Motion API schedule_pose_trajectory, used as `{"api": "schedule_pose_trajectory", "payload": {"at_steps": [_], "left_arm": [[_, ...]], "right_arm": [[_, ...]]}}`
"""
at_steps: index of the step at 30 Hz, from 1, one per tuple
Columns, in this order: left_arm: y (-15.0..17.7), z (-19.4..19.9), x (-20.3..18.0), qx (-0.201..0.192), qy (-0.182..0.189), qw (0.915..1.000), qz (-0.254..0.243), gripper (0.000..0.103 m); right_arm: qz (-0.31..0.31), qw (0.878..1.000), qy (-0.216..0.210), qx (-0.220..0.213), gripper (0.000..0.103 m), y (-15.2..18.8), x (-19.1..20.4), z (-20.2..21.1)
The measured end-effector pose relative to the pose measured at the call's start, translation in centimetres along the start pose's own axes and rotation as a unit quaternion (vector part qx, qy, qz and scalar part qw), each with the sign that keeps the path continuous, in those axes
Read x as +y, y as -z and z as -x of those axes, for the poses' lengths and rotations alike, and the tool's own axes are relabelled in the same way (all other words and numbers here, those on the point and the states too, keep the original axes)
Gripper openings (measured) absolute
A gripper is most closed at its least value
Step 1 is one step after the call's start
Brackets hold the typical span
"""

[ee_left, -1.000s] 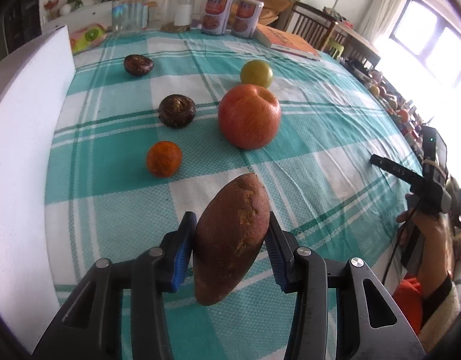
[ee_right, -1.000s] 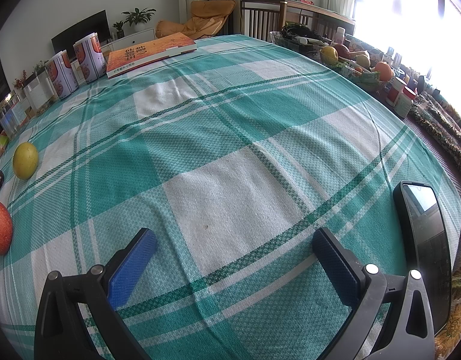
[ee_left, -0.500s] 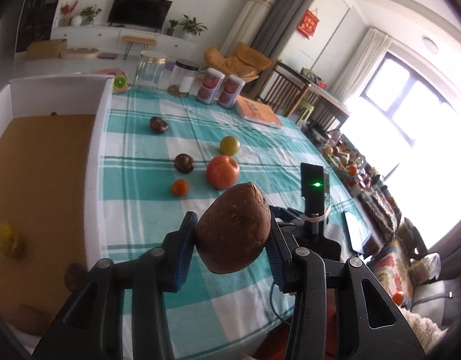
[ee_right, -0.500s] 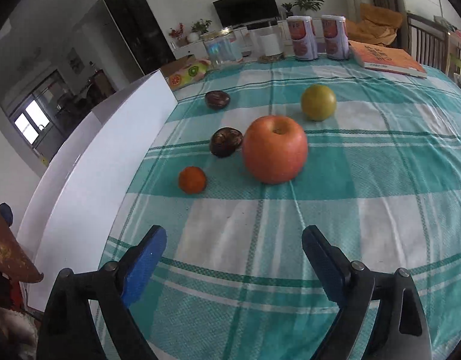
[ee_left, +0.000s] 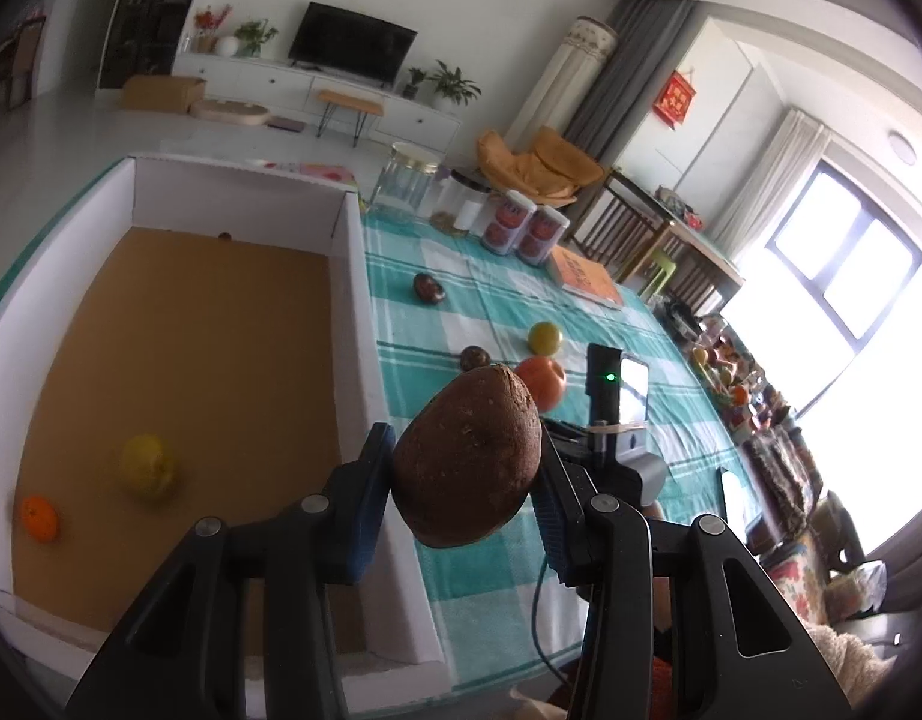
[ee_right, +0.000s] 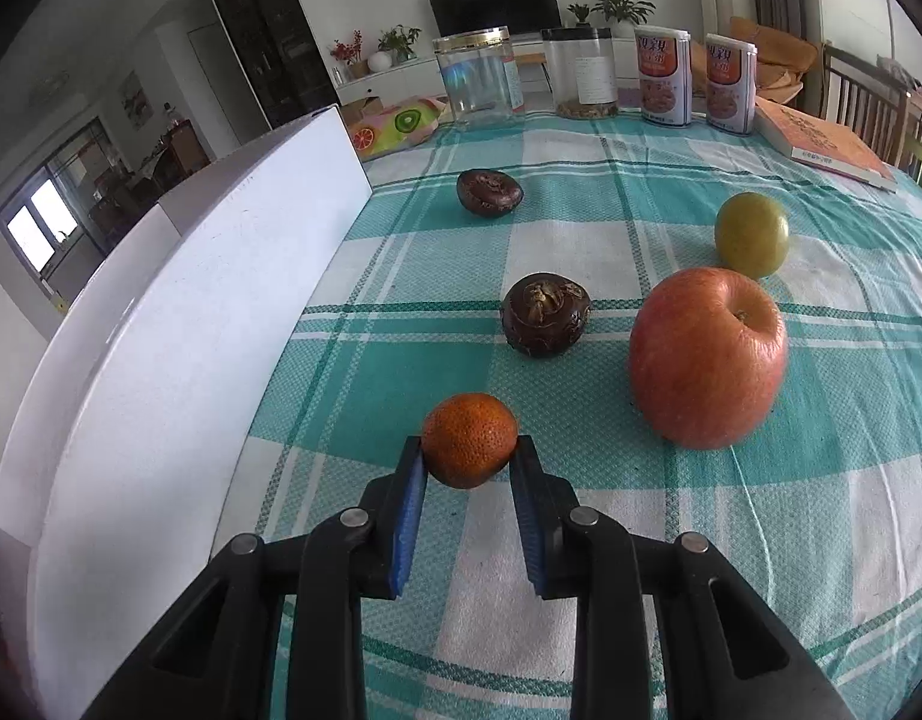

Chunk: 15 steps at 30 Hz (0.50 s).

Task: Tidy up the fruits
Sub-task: 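Grasp the tangerine with the right tool while the left tool carries the sweet potato to the box, then open both tools over the cardboard box, dropping sweet potato and tangerine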

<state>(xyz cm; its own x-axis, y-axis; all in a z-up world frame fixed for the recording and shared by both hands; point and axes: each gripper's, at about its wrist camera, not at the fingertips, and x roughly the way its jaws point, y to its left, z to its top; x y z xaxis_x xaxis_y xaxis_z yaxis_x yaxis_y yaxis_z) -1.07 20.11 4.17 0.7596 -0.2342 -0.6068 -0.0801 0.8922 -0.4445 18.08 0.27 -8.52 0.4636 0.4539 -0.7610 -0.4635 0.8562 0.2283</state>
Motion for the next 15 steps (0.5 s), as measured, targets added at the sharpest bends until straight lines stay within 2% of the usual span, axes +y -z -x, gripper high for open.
{"api": "schedule_pose_trajectory", "payload": {"at_steps": [5,8,12,15], "left_arm": [[-0.3,0.2,3.4,0.003,-0.035,0.9990,0.029,0.045],[-0.2,0.5,5.4,0.005,-0.071,0.9967,0.039,0.045],[0.3,0.7,8.3,0.007,-0.130,0.9902,0.050,0.045],[1.2,0.5,9.9,0.012,-0.176,0.9831,0.051,0.045]], "right_arm": [[0.010,0.997,-0.076,-0.016,0.028,0.1,2.6,5.4],[0.031,0.989,-0.142,-0.008,0.028,0.0,6.9,7.7],[0.083,0.972,-0.220,0.031,0.029,1.2,14.1,8.1],[0.121,0.962,-0.237,0.062,0.029,3.3,18.3,6.7]]}}
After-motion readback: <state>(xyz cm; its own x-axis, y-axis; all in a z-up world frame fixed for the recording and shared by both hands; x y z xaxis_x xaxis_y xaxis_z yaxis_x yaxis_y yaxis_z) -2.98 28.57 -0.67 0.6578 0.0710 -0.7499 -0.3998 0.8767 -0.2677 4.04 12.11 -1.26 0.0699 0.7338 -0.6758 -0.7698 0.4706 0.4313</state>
